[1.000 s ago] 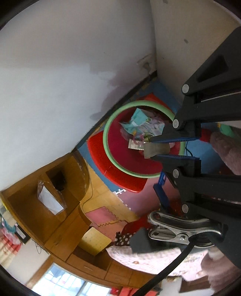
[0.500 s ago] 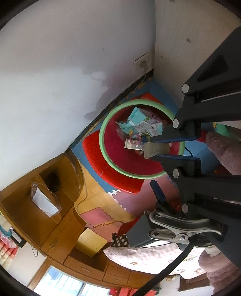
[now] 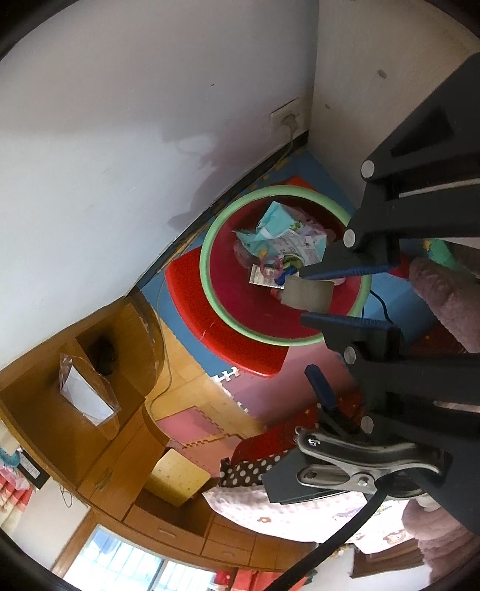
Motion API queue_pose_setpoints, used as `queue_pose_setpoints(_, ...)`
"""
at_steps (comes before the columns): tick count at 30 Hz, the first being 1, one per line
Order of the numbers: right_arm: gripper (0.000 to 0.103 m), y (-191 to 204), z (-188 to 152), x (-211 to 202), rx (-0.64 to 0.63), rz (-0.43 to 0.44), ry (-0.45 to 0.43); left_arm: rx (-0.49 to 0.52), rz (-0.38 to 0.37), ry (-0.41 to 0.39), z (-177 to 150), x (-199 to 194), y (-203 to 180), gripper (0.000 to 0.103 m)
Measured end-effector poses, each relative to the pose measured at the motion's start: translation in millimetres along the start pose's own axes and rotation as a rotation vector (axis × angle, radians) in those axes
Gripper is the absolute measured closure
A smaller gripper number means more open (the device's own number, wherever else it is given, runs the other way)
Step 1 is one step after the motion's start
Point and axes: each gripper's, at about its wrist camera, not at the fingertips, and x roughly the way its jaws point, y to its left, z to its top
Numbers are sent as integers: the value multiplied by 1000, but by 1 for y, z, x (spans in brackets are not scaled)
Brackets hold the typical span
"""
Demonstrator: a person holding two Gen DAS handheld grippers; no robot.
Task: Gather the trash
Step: 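Open both tools to drop the stick and grey item into the bucket, then move both open tools away from the bucket back toward the bed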
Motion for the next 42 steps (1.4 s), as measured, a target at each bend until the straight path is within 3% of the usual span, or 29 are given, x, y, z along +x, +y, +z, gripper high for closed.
queue_pose_setpoints(6,75,6,-2,-3,-15,2,-10,3,2,-3,0,-4,1,45)
queue_pose_setpoints(19,75,10,-11,-21,-10,-1,-54,7,-3,-18,-4,-22,-3,45)
queue_pose_setpoints(42,75,37,-90,-87,-16,-1,-225,29,-30,-87,-33,-103,-29,46)
